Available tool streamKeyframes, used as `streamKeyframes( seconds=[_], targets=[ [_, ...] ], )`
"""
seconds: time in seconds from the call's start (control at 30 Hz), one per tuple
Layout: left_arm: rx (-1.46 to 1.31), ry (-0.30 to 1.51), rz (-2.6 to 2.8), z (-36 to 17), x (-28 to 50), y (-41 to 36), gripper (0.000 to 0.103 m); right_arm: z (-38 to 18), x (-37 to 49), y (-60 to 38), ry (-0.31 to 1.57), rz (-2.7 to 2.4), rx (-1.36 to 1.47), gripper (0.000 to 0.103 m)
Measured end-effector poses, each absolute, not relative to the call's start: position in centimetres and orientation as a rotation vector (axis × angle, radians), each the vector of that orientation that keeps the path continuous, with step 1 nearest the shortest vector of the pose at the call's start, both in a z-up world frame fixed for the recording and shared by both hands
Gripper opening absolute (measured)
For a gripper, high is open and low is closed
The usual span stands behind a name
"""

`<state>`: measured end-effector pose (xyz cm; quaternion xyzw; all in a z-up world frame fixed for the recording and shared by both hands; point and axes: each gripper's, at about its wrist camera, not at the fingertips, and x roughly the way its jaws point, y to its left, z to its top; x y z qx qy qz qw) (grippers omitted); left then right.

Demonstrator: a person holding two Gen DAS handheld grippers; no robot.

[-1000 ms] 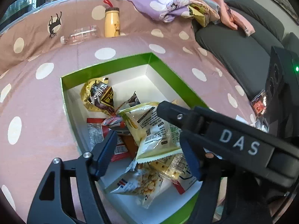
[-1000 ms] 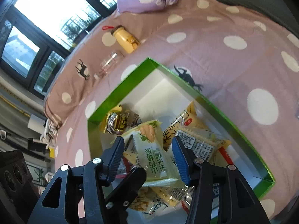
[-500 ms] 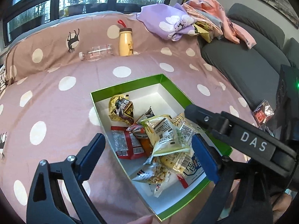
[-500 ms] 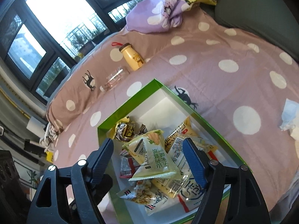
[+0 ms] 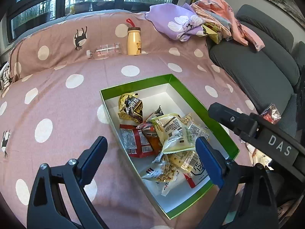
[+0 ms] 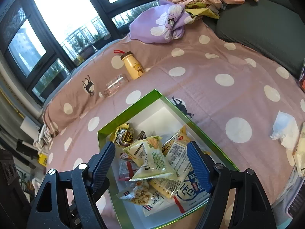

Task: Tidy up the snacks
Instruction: 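Withdraw the right gripper up from the filled box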

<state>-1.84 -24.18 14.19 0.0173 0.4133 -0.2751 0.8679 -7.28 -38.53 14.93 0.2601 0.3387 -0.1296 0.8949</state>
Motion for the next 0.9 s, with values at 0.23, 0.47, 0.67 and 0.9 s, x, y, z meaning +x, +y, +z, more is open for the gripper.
streamKeyframes(
  seconds=[0.23, 0.47, 0.67, 0.9],
  targets=[
    [0.034, 0.876, -0.568, 14.09, -1.84, -24.11, 0.094, 15.15, -7.61, -38.7, 0.702, -0.286, 0.527, 0.078],
    [0.03, 0.876, -0.559, 14.12, -1.98, -23.73, 0.094, 15.1, -7.59, -39.04, 0.713, -0.31, 0.522, 0.078],
    [0.034, 0.875, -0.555, 14.19, -2.13, -23.46, 0.094, 15.14, -7.63, -38.92, 0.713, -0.311, 0.518, 0.078],
    [0.032, 0.874, -0.556, 14.22, -2.32, -23.26, 0.094, 15.14, -7.55, -38.92, 0.72, -0.333, 0.5, 0.078]
  ],
)
